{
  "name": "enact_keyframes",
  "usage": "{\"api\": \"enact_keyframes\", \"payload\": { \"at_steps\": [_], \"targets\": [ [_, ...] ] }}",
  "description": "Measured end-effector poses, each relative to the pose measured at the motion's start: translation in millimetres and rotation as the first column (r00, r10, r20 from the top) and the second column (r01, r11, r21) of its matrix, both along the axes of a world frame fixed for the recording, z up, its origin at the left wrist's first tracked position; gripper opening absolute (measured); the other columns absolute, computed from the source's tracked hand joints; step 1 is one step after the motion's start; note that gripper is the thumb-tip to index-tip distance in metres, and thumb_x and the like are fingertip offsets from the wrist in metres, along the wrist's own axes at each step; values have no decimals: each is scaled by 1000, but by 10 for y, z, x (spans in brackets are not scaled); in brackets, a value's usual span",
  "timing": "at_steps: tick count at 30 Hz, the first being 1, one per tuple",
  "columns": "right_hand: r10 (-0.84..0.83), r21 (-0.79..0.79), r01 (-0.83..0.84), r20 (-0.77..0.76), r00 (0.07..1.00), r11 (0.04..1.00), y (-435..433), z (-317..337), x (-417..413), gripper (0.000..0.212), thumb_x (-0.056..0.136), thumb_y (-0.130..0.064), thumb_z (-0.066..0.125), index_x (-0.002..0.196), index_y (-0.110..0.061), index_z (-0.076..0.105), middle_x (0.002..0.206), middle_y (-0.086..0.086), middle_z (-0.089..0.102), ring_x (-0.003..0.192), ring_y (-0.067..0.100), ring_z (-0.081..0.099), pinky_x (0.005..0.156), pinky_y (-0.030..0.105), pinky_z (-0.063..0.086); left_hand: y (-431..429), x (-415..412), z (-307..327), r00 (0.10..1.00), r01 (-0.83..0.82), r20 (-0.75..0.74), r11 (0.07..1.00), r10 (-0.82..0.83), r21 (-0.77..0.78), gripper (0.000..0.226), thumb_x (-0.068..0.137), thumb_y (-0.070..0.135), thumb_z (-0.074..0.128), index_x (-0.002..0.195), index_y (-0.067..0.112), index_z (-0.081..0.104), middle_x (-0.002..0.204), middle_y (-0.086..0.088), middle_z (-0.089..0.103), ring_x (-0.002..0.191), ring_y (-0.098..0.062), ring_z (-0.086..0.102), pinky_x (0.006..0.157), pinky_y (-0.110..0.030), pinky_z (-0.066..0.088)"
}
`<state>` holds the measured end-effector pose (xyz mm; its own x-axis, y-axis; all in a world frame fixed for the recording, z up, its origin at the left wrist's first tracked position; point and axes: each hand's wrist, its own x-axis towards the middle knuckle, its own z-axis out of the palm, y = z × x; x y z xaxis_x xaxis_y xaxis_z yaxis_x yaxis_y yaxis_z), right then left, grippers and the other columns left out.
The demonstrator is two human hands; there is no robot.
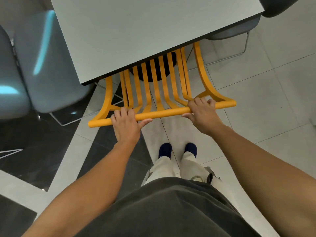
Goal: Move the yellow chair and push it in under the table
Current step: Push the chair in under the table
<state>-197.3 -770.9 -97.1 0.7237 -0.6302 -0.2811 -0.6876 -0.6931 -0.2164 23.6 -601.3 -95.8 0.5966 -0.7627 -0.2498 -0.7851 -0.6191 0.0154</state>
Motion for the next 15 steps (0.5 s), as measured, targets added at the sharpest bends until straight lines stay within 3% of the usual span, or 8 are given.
{"api": "enact_keyframes", "payload": {
  "at_steps": [10, 15],
  "targets": [
    [109, -1, -109, 17, 994, 994, -738, 63, -544, 48, 90, -56, 37, 102, -13, 56, 100, 9, 55, 95, 30, 49, 90, 53, 32, -485, -760, -23, 996, -94, 6, 995, 94, -21, 86, 75, 86, 23, 90, 10, 60, 90, -10, 54, 85, -29, 45, 80, -44, 37],
    [206, 10, -206, -29, 978, 978, -1309, 81, -851, 56, 89, -61, 29, 105, -16, 57, 100, 7, 56, 95, 28, 49, 90, 51, 32, -871, -1256, -13, 984, -177, 17, 984, 177, -12, 85, 75, 86, 23, 93, 12, 62, 93, -8, 55, 87, -27, 45, 80, -42, 35]
  ]
}}
